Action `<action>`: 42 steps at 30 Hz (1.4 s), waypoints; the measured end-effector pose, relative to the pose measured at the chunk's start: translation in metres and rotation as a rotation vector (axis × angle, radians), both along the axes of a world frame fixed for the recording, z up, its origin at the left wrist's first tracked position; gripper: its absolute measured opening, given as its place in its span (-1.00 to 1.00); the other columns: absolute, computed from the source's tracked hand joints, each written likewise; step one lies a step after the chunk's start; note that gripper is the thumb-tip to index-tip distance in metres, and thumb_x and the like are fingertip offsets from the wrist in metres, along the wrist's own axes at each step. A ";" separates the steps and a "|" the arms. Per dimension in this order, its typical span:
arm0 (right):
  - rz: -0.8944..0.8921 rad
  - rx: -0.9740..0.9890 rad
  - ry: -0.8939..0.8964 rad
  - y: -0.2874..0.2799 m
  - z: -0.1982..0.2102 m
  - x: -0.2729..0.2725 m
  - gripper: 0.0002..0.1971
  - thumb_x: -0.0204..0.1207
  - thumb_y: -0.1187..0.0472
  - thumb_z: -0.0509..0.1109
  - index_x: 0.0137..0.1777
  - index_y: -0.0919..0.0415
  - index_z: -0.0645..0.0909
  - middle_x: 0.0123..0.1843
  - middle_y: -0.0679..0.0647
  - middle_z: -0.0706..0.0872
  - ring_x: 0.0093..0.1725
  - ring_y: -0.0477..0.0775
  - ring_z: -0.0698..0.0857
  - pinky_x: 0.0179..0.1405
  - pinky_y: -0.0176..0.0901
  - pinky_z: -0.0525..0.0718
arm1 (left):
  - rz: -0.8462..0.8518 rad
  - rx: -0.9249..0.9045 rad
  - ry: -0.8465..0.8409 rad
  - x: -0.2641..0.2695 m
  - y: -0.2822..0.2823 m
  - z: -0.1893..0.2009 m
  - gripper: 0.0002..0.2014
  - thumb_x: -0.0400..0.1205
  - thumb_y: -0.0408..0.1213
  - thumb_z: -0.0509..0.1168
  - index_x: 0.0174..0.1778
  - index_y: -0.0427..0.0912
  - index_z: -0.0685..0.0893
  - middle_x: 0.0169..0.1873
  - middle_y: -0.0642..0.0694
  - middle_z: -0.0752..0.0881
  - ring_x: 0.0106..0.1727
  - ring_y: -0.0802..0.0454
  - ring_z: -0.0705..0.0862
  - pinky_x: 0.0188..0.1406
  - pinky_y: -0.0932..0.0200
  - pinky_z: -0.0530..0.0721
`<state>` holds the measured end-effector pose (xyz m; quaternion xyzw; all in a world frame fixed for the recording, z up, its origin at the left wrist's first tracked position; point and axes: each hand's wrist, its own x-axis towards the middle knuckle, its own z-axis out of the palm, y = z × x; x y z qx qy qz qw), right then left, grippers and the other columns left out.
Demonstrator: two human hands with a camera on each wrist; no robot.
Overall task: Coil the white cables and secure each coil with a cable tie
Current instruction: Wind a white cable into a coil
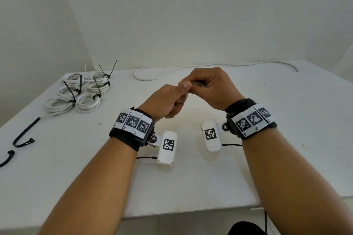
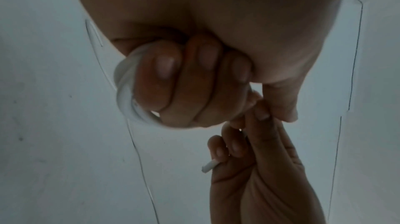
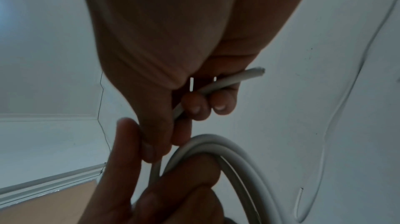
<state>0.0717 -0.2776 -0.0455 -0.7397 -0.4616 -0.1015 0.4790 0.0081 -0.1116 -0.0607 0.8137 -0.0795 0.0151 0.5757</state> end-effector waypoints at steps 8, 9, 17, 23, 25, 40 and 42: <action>0.044 0.052 0.017 -0.003 0.002 0.004 -0.89 0.52 0.33 0.55 -0.05 0.11 0.81 -0.20 -0.18 0.78 -0.27 -0.14 0.70 -0.18 -0.30 0.63 | 0.002 -0.084 0.027 -0.002 0.004 0.002 -0.45 0.60 0.32 -0.03 -0.49 -0.08 0.26 -0.63 -0.04 0.19 -0.62 0.03 0.11 -0.62 0.28 0.19; 0.052 0.090 0.039 -0.006 0.003 0.007 -0.92 0.51 0.34 0.55 -0.04 0.21 0.81 -0.17 -0.06 0.79 -0.31 -0.08 0.70 -0.23 -0.24 0.65 | 0.001 -0.108 0.042 -0.003 0.006 0.003 -0.46 0.60 0.30 -0.03 -0.49 -0.08 0.26 -0.64 -0.04 0.18 -0.62 0.03 0.10 -0.62 0.27 0.19; -0.006 0.207 0.121 0.006 -0.006 0.007 -0.94 0.53 0.30 0.55 -0.05 0.18 0.83 -0.27 0.16 0.84 -0.32 0.16 0.75 -0.23 0.02 0.74 | -0.093 -0.476 0.051 -0.009 0.011 0.005 -0.42 0.79 0.08 -0.15 -0.57 -0.04 0.27 -0.76 0.05 0.18 -0.69 0.13 0.03 -0.64 0.29 0.00; 0.140 0.242 0.299 0.018 -0.013 0.001 -0.76 0.59 0.31 0.48 0.24 0.19 0.75 0.07 0.17 0.86 0.05 0.24 0.84 -0.02 0.26 0.83 | -0.025 -0.726 -0.055 -0.009 0.003 0.006 -0.40 0.78 0.05 -0.11 -0.63 -0.04 0.27 -0.82 0.03 0.16 -0.71 0.03 -0.05 -0.66 0.24 -0.06; 0.194 0.271 0.390 0.021 -0.012 -0.003 -0.73 0.57 0.40 0.48 0.25 0.24 0.73 0.10 0.21 0.85 0.10 0.26 0.83 -0.01 0.28 0.82 | -0.015 -0.760 -0.073 -0.008 0.002 0.007 -0.39 0.77 0.05 -0.11 -0.64 -0.04 0.28 -0.83 0.01 0.16 -0.71 0.01 -0.06 -0.68 0.24 -0.05; 0.083 0.419 0.365 0.028 -0.016 -0.006 -0.74 0.48 0.44 0.55 0.17 0.36 0.77 0.02 0.18 0.87 0.01 0.08 0.86 0.00 -0.14 0.76 | 0.022 -0.511 -0.018 -0.011 0.013 0.023 -0.30 0.74 0.24 -0.15 -0.66 -0.10 0.27 -0.81 -0.04 0.20 -0.57 -0.10 0.58 -0.20 0.08 0.61; 0.058 0.423 0.348 0.031 -0.016 -0.007 -0.74 0.48 0.44 0.55 0.17 0.34 0.77 0.01 0.14 0.87 0.00 0.04 0.86 0.00 -0.19 0.75 | 0.074 -0.444 -0.020 -0.013 0.013 0.026 -0.30 0.74 0.25 -0.15 -0.64 -0.11 0.28 -0.79 -0.05 0.24 -0.52 -0.13 0.58 -0.08 0.00 0.56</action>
